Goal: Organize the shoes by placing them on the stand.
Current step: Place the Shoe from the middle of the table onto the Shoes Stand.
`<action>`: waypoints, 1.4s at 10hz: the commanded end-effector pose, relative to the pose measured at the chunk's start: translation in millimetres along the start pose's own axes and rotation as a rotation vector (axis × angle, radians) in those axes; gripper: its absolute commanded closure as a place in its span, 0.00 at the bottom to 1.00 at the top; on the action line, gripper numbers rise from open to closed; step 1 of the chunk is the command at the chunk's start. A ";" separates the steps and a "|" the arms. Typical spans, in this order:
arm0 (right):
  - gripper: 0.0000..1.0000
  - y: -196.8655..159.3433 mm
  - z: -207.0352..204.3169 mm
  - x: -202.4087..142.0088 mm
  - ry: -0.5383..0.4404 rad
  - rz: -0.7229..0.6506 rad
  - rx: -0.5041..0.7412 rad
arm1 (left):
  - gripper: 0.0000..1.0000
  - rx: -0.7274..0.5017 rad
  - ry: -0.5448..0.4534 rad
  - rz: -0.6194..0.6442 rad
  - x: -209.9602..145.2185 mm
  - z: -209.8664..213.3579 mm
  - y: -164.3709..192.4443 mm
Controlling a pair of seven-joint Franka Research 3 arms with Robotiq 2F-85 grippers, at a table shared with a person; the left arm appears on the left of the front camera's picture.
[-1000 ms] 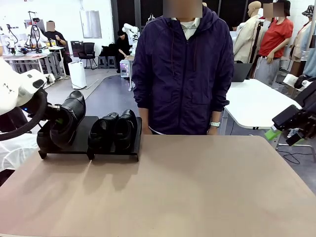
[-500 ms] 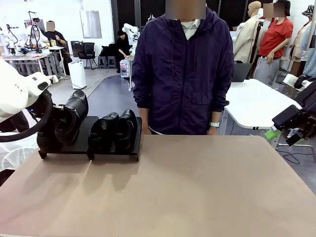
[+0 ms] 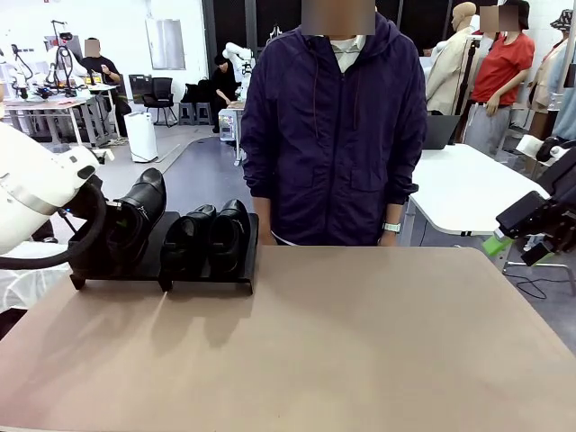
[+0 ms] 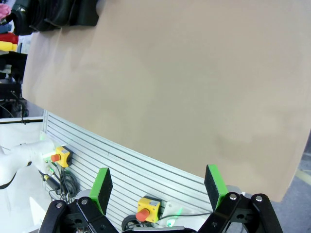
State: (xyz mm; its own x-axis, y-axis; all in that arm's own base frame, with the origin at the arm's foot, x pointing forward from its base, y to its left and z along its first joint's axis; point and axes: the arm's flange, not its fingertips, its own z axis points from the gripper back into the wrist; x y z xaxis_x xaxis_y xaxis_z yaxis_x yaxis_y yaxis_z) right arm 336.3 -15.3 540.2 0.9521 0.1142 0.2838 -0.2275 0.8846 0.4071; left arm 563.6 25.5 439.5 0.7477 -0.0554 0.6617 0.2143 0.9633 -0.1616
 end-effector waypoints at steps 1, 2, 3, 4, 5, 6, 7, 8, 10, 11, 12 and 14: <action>0.00 1.9 1.1 1.5 -0.003 -0.015 0.001 | 1.00 -0.016 -0.066 -0.017 -2.1 -6.5 7.4; 0.00 1.9 1.1 1.5 -0.003 -0.015 0.001 | 1.00 -0.007 -0.069 -0.017 -4.2 -10.0 7.7; 0.00 1.9 1.1 1.5 -0.003 -0.015 0.001 | 1.00 -0.002 -0.049 -0.008 -7.4 -13.7 8.5; 0.00 1.9 1.1 1.5 -0.003 -0.015 0.001 | 1.00 -0.004 -0.026 0.004 -9.8 -16.3 10.1; 0.00 1.9 1.1 1.5 -0.003 -0.015 0.001 | 1.00 -0.009 -0.012 0.009 -12.1 -18.1 11.9; 0.00 1.9 1.1 1.5 -0.003 -0.015 0.001 | 1.00 -0.016 -0.008 0.011 -13.3 -19.5 11.1; 0.00 1.9 1.1 1.5 -0.003 -0.015 0.001 | 1.00 -0.017 -0.008 0.007 -13.0 -20.2 10.5; 0.00 1.9 1.1 1.5 -0.003 -0.015 0.001 | 1.00 -0.020 -0.004 0.008 -13.2 -22.1 9.3; 0.00 1.9 1.1 1.5 -0.003 -0.015 0.001 | 1.00 -0.021 -0.009 0.008 -13.5 -25.3 8.9; 0.00 1.9 1.1 1.5 -0.003 -0.015 0.001 | 0.52 -0.028 -0.006 0.010 -12.9 -25.7 8.0; 0.00 1.9 1.1 1.5 -0.003 -0.015 0.001 | 0.00 -0.027 -0.008 0.013 -11.8 -24.9 8.3; 0.00 1.9 1.1 1.5 -0.003 -0.015 0.001 | 0.00 -0.026 -0.038 0.009 -10.6 -20.0 6.4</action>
State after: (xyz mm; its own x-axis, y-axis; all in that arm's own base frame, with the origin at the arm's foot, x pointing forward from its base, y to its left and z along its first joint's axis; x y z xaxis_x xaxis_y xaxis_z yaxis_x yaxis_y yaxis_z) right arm 336.3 -15.3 540.2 0.9520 0.1142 0.2838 -0.2275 0.8846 0.4071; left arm 570.2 24.8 415.9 0.7482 -0.0415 0.6622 0.2100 0.9615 -0.1770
